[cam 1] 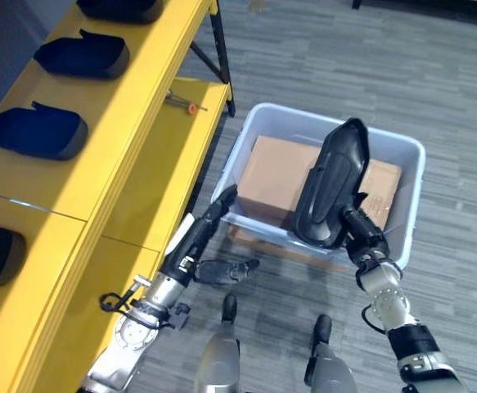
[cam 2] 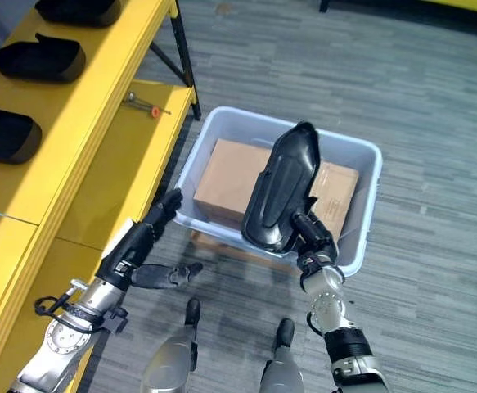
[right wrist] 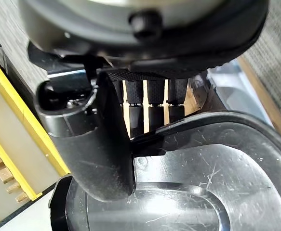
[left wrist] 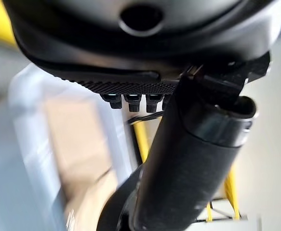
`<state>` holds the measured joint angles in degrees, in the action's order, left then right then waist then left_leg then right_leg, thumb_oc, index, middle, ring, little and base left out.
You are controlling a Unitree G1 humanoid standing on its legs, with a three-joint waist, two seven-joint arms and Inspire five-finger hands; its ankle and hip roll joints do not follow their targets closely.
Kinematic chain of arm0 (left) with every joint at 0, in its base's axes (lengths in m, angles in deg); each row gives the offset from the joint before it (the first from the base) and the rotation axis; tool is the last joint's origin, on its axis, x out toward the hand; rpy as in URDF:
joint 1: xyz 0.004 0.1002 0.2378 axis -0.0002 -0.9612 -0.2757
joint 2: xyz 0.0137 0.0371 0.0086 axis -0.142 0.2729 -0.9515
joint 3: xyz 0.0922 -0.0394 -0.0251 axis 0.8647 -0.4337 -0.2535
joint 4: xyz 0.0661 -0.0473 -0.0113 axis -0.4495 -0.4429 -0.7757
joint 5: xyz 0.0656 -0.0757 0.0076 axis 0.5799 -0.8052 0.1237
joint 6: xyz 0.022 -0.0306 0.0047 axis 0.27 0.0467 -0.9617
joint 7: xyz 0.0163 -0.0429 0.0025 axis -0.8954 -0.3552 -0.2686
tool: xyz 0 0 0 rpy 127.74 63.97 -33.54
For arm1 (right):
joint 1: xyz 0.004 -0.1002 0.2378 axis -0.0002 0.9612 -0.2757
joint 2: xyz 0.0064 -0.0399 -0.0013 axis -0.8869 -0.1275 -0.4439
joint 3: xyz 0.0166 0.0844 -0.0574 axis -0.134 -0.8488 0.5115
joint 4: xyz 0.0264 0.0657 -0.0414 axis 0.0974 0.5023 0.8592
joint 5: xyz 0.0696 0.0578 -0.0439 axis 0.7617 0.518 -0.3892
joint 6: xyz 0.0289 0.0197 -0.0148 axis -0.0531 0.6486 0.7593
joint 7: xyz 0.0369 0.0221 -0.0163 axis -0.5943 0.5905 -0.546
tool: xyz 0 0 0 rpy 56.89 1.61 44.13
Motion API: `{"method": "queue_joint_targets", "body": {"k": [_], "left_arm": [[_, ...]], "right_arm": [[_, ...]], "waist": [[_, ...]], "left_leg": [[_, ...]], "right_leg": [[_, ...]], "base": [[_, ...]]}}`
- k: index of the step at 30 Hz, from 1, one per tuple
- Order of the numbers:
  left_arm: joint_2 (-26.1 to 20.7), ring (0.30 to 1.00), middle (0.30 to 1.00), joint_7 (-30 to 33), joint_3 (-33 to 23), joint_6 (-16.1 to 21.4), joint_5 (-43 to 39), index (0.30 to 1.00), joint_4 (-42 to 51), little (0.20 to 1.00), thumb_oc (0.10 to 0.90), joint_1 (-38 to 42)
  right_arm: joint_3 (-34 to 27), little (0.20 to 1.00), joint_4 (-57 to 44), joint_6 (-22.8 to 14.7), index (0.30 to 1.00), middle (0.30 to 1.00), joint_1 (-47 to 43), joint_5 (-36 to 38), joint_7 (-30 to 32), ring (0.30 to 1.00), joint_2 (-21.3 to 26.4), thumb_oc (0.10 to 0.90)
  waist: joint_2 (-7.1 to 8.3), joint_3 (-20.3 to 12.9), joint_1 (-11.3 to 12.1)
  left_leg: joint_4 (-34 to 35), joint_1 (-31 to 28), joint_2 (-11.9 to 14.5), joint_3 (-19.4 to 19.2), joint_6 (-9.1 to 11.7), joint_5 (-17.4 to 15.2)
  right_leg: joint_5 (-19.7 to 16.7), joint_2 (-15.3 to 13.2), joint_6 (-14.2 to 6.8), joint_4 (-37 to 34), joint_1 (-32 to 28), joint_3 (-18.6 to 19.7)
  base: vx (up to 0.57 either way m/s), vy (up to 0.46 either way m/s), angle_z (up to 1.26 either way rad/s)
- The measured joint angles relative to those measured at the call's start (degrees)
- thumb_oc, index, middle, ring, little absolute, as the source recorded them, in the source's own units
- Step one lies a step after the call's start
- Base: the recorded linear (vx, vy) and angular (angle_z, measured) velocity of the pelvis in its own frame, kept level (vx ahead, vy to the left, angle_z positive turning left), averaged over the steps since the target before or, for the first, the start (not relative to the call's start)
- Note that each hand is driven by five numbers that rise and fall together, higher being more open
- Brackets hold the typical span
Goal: Move parts from the plastic box to the shelf.
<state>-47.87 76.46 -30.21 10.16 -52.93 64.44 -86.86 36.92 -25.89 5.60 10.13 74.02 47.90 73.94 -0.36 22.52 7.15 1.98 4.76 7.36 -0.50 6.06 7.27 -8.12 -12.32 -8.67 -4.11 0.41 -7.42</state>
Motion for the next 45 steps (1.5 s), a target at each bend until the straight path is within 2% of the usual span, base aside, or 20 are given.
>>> {"method": "queue_joint_targets", "body": {"k": [2,3,5,6,10,13,15,19,23,28,33,35,37,39,41,43,45], "left_arm": [[-0.37,1.0,1.0,1.33,-0.03,1.55,2.2,1.0,0.38,1.0,0.9,0.08],[-1.76,1.0,1.0,6.88,0.59,1.76,14.33,1.0,0.21,1.0,0.9,2.34],[-5.02,1.0,1.0,13.09,3.16,1.92,26.08,1.0,-1.32,1.0,0.9,7.08],[-6.72,1.0,1.0,17.57,7.25,2.93,31.64,1.0,-3.0,1.0,0.9,12.04],[-5.05,1.0,1.0,25.11,13.45,5.25,39.99,1.0,-4.79,1.0,0.9,17.94],[-4.9,1.0,1.0,29.3,19.25,5.55,45.6,1.0,-6.16,1.0,0.9,22.15],[-4.9,1.0,1.0,31.28,22.01,5.66,49.22,1.0,-6.9,1.0,0.9,23.26],[-4.96,1.0,1.0,31.79,27.58,5.37,50.36,1.0,-9.07,1.0,0.9,25.72],[-4.77,1.0,1.0,31.56,30.06,5.24,49.98,1.0,-9.45,1.0,0.9,26.42],[-4.73,1.0,1.0,31.27,30.45,4.27,49.73,1.0,-9.51,1.0,0.9,26.41],[-5.04,1.0,1.0,30.95,30.26,4.14,49.76,1.0,-9.95,1.0,0.9,24.8],[-5.36,1.0,1.0,31.01,30.3,3.11,50.29,1.0,-10.46,1.0,0.9,24.01],[-5.89,1.0,1.0,31.37,30.28,0.55,52.33,1.0,-12.03,1.0,0.9,23.93],[-6.8,1.0,1.0,31.93,30.29,-2.8,53.43,1.0,-14.21,1.0,0.9,23.85],[-6.99,1.0,1.0,35.41,30.3,-6.93,55.02,1.0,-18.06,1.0,0.9,23.37],[-5.9,1.0,1.0,39.2,29.63,-12.4,55.11,1.0,-24.42,1.0,0.9,22.12],[-3.81,1.0,1.0,42.46,28.32,-15.48,56.9,1.0,-30.0,1.0,0.9,21.35]], "right_arm": [[0.14,0.3,0.0,0.0,0.3,0.3,0.14,0.01,0.34,0.3,-0.46,0.4],[0.79,0.3,0.02,0.1,0.3,0.3,-0.17,0.06,1.31,0.3,-0.62,0.4],[4.52,0.3,0.01,1.18,0.3,0.3,-0.61,0.23,3.47,0.3,-0.78,0.4],[9.17,0.3,0.03,2.81,0.3,0.3,-0.49,0.13,4.91,0.3,-1.48,0.4],[12.33,0.3,-0.09,3.48,0.3,0.3,-0.74,0.39,7.54,0.3,-5.02,0.4],[12.47,0.3,-0.08,3.62,0.3,0.3,-1.56,1.95,10.88,0.3,-5.09,0.4],[12.48,0.3,-0.05,3.69,0.3,0.3,-2.57,2.63,12.99,0.3,-5.09,0.4],[12.39,0.3,1.5,4.16,0.3,0.3,-6.5,3.73,17.11,0.3,-4.71,0.4],[12.4,0.3,1.51,4.86,0.3,0.3,-8.77,3.73,19.99,0.3,-4.62,0.4],[12.39,0.3,2.58,5.71,0.3,0.3,-10.4,3.61,21.7,0.3,-4.65,0.4],[10.01,0.3,8.27,7.06,0.3,0.3,-11.73,5.36,22.89,0.3,-4.48,0.4],[10.03,0.3,8.27,7.56,0.3,0.3,-11.73,6.41,22.89,0.3,-4.13,0.4],[10.16,0.3,8.27,7.61,0.3,0.3,-11.73,8.35,22.77,0.3,-3.5,0.4],[10.21,0.3,8.27,7.57,0.3,0.3,-11.72,10.44,22.24,0.3,-3.1,0.4],[11.42,0.3,8.09,6.99,0.3,0.3,-11.72,13.28,21.72,0.3,-3.05,0.4],[13.84,0.3,7.08,6.01,0.3,0.3,-11.54,16.16,21.64,0.3,-3.63,0.4],[14.53,0.3,5.02,5.27,0.3,0.3,-10.26,17.57,21.65,0.3,-4.2,0.4]], "waist": [[0.72,-1.18,-0.35],[0.88,-1.39,-0.48],[1.17,-1.86,-1.49],[1.96,-5.16,-2.7],[2.91,-9.76,-5.5],[2.91,-11.68,-5.74],[2.89,-13.01,-6.99],[2.61,-13.48,-7.2],[2.14,-14.54,-7.42],[1.84,-15.37,-7.13],[1.53,-15.97,-6.97],[1.39,-16.06,-7.18],[1.23,-16.15,-7.33],[1.17,-16.18,-7.43],[1.09,-16.24,-7.86],[1.08,-16.24,-8.74],[1.09,-16.25,-8.67]], "left_leg": [[0.18,-0.12,0.02,-0.34,0.01,-0.04],[0.76,-1.44,0.0,-0.75,-0.04,0.08],[1.6,-4.38,0.13,-1.19,0.01,-0.03],[2.55,-5.96,0.33,-2.16,0.15,-0.29],[2.56,-7.12,0.43,-2.85,0.5,-0.49],[2.57,-7.93,0.48,-4.07,0.23,-0.95],[2.58,-8.01,0.5,-4.1,0.21,-1.05],[2.59,-9.5,0.7,-5.33,0.25,-1.06],[2.6,-9.67,0.76,-5.44,0.25,-1.05],[2.59,-9.75,0.76,-5.41,0.19,-0.97],[2.59,-9.77,0.75,-5.37,0.18,-0.95],[2.59,-9.8,0.77,-5.42,0.17,-0.95],[2.69,-9.79,0.78,-5.47,0.16,-0.94],[2.79,-9.79,0.8,-5.5,0.13,-0.91],[2.79,-9.8,0.82,-5.57,0.13,-0.9],[2.79,-9.78,0.89,-5.65,0.14,-0.9],[2.79,-9.71,0.97,-5.69,0.15,-0.9]], "right_leg": [[0.02,-0.06,0.04,-0.07,0.21,0.17],[-0.03,-0.05,-0.03,-0.2,-0.72,0.78],[0.13,0.06,-0.19,-0.6,-3.16,1.09],[0.37,0.2,-0.24,-0.83,-3.62,2.01],[0.53,0.31,-0.31,-0.82,-4.23,2.88],[0.53,0.32,-0.29,-0.83,-4.22,3.96],[0.53,0.32,-0.27,-0.84,-4.26,4.12],[0.43,0.49,0.05,-0.86,-4.76,5.37],[0.36,0.54,0.09,-0.87,-4.79,5.48],[0.29,0.55,0.09,-0.87,-4.9,5.46],[0.25,0.55,0.06,-0.88,-4.97,5.43],[0.07,0.57,-0.14,-0.88,-4.95,5.46],[0.09,0.58,-0.07,-0.88,-4.87,5.51],[0.19,0.59,0.16,-0.89,-4.83,5.53],[0.18,0.6,0.18,-0.89,-4.81,5.58],[0.15,0.68,0.21,-0.89,-4.71,5.68],[0.15,0.78,0.23,-0.88,-4.58,5.73]], "base": [[0.14,-0.012,-0.07],[0.19,-0.02,-0.12],[0.18,-0.004,-0.17],[0.1,0.025,-0.29],[0.03,0.03,-0.16],[0.03,0.016,-0.17],[0.03,0.008,-0.05],[0.05,0.024,-0.16],[0.01,0.005,-0.02],[0.0,0.0,0.0],[-0.02,-0.004,0.0],[-0.04,-0.006,-0.02],[-0.04,-0.008,-0.02],[-0.06,-0.014,-0.01],[-0.06,-0.014,-0.01],[-0.05,-0.021,-0.02],[-0.06,-0.03,-0.02]]}}
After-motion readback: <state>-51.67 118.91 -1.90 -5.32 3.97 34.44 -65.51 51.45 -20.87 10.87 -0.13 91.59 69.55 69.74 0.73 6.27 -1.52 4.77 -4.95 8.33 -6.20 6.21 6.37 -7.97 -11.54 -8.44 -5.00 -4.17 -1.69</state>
